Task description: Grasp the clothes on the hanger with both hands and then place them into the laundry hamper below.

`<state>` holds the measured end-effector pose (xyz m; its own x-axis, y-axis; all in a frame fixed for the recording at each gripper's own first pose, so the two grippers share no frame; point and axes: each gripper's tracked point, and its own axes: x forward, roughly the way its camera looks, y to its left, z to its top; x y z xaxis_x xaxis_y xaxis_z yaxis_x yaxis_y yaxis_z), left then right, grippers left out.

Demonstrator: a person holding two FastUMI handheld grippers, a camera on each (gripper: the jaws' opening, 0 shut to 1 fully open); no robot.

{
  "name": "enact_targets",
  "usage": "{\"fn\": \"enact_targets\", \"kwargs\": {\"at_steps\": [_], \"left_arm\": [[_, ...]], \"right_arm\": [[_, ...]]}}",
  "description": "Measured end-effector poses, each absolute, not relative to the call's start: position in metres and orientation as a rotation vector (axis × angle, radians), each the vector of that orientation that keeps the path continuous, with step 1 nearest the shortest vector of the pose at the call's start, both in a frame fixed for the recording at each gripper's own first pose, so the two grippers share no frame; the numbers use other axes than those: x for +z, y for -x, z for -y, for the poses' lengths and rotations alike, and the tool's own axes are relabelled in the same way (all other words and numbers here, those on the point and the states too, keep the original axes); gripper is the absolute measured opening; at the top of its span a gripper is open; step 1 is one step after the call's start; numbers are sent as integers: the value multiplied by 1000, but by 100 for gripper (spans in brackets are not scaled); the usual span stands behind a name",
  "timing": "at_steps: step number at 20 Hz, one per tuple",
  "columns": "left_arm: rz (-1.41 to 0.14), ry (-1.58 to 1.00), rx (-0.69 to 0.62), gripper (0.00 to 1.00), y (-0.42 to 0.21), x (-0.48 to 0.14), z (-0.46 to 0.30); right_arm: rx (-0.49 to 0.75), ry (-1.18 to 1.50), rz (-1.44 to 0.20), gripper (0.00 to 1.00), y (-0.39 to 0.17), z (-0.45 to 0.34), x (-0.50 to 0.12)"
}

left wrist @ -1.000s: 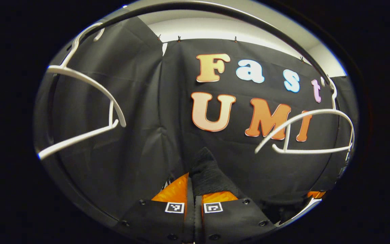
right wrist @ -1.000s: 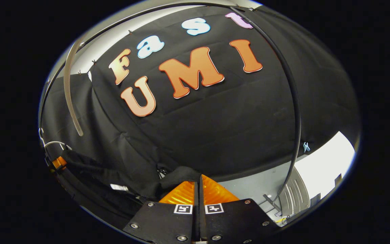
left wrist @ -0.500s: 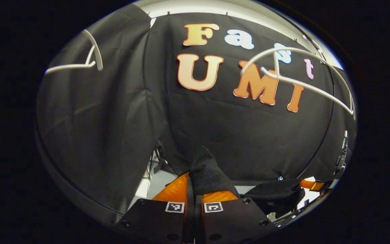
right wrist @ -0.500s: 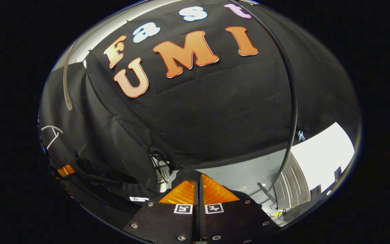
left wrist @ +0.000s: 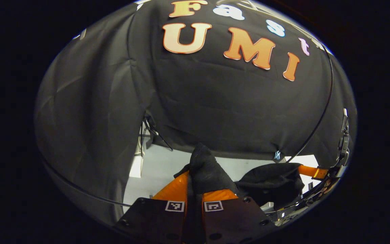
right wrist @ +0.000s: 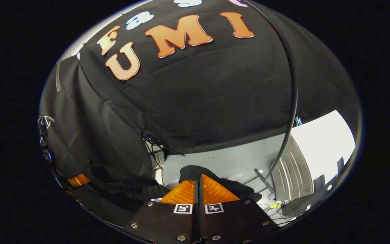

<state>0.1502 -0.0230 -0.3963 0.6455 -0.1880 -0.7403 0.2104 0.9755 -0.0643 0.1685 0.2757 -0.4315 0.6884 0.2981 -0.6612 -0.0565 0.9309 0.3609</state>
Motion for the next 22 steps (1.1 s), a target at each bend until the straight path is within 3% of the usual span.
{"fn": "enact_targets", "kwargs": {"at_steps": [5, 8, 13, 20, 22], "left_arm": [[-936, -79, -254, 5, -132, -453, 33], [-992, -91, -260, 10, -123, -488, 44], [-1121, -115, -242, 5, -104, -544, 45], [-1236, -212, -201, 8, -80, -580, 32], [-1267, -218, -185, 14, -73, -588, 32]], "right_arm": [[220, -272, -851, 0, -159, -288, -466], [228, -256, -902, 0, -158, -296, -493], [234, -227, -976, 0, -151, -314, -532], [257, -219, -1085, 4, -125, -334, -575], [276, -202, -1104, 7, -118, -339, -578]]}}
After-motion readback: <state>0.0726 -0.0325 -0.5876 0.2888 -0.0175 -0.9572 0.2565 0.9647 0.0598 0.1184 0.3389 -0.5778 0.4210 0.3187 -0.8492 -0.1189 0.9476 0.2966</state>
